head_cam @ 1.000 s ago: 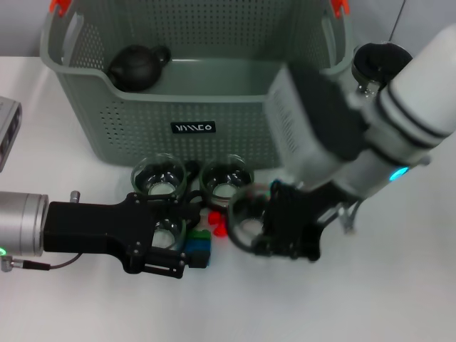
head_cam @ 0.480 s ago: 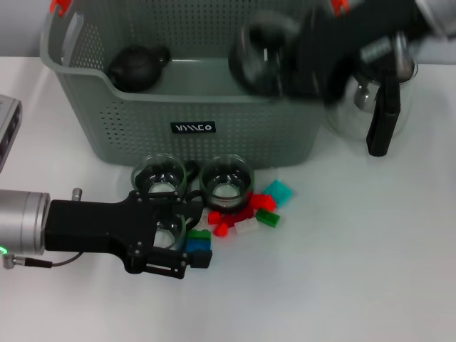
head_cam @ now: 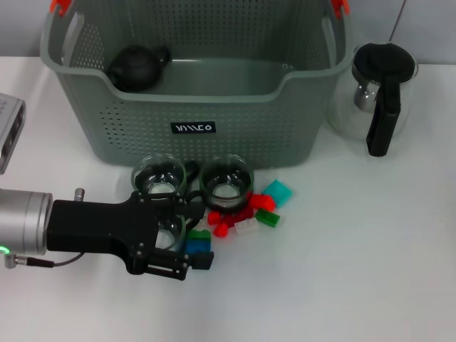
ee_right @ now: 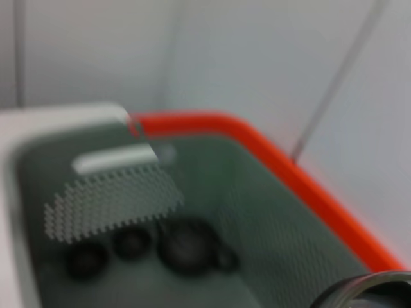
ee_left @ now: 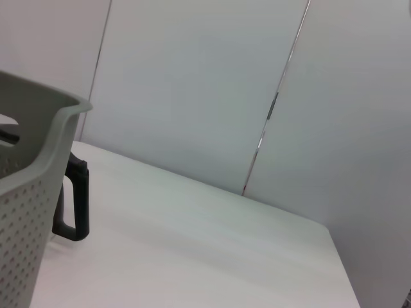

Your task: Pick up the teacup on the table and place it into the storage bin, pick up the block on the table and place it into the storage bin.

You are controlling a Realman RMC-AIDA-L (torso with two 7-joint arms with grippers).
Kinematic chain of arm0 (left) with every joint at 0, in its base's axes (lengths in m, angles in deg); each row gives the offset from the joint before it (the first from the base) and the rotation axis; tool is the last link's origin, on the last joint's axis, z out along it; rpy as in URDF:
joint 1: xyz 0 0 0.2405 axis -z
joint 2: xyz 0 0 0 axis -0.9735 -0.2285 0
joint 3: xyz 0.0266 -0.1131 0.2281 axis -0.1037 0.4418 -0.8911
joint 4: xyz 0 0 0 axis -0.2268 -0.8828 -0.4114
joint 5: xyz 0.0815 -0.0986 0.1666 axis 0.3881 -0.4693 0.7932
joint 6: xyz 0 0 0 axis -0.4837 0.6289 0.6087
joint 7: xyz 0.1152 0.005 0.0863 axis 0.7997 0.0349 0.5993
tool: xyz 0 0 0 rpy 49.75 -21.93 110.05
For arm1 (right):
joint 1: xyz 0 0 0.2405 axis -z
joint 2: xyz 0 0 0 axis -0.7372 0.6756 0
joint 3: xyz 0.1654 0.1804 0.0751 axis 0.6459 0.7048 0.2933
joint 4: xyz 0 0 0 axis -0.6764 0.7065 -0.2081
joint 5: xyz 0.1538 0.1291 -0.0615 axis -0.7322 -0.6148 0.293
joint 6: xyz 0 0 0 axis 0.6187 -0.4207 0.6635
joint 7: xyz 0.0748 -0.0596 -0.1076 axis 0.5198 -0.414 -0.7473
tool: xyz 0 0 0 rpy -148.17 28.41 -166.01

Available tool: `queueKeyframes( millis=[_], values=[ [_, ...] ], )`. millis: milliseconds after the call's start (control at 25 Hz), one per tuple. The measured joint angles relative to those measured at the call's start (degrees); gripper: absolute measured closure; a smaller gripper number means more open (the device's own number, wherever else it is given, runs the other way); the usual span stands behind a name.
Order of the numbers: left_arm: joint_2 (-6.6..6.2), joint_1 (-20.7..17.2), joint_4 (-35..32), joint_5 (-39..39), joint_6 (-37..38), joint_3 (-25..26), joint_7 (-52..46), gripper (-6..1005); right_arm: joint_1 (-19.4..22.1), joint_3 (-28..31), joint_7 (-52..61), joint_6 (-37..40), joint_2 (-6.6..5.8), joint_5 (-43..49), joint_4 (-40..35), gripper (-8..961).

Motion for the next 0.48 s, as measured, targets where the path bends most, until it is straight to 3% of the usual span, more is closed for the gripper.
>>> queueKeyframes(
  millis=[280, 480],
  values=[
    [0.02, 0.0, 0.03, -0.03, 0.19, -0.18, -0.23, 162, -6.51, -0.17, 3.47, -9.21, 0.48, 11.23, 13.67, 893],
    [0.08, 0.0, 0.12, 0.11, 0.21, -0.26, -0.48, 163, -7.74, -2.26, 3.54, -11.99, 1.37, 11.6, 15.94, 896]
  ],
)
